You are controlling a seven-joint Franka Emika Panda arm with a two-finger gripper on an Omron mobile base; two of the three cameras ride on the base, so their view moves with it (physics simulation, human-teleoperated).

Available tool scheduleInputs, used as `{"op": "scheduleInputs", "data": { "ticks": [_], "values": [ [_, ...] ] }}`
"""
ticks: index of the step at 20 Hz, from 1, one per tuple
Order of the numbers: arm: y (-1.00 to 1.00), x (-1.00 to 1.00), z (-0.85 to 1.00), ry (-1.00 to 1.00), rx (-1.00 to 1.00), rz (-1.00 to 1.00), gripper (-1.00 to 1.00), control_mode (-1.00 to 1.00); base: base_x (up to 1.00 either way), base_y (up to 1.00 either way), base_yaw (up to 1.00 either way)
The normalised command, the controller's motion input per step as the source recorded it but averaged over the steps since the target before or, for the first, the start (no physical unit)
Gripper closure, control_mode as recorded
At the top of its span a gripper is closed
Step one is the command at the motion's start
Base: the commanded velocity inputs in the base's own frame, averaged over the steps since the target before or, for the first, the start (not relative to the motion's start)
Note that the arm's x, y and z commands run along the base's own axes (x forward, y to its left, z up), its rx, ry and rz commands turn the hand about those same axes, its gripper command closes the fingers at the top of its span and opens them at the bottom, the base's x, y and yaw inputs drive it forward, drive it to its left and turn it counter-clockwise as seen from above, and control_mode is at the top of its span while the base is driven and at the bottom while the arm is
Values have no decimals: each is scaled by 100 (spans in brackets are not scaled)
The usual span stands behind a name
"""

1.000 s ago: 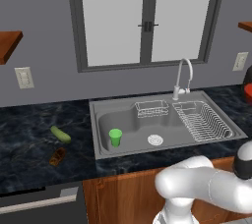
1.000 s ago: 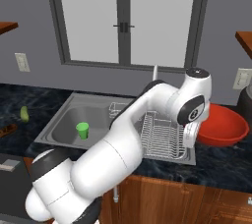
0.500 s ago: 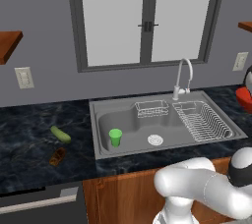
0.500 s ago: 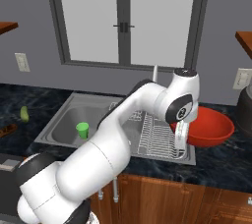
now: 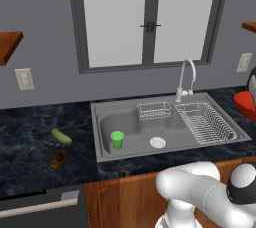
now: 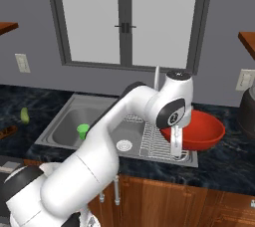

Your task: Remove the cucumber and sweet potato from the sink. Then move the bowl and cup from the counter to the sink for washing.

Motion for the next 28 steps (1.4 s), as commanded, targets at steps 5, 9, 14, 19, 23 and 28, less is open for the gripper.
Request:
{"op": "scheduleInputs", "data": {
  "ticks": [5, 9, 14, 19, 23, 28],
  "values": [
    [34, -22, 2, 0, 0, 12, 100, -100, 0, 0, 0],
    [32, -10, 2, 0, 0, 10, 100, -100, 0, 0, 0],
    [32, -5, 3, 2, 0, 6, 100, -100, 0, 0, 0],
    [35, -2, 2, 2, 0, 7, 100, -100, 0, 0, 0],
    [32, -2, 3, 4, 0, 8, 100, -100, 0, 0, 0],
    [28, -4, 2, 6, 0, 9, 100, -100, 0, 0, 0]
  ]
}}
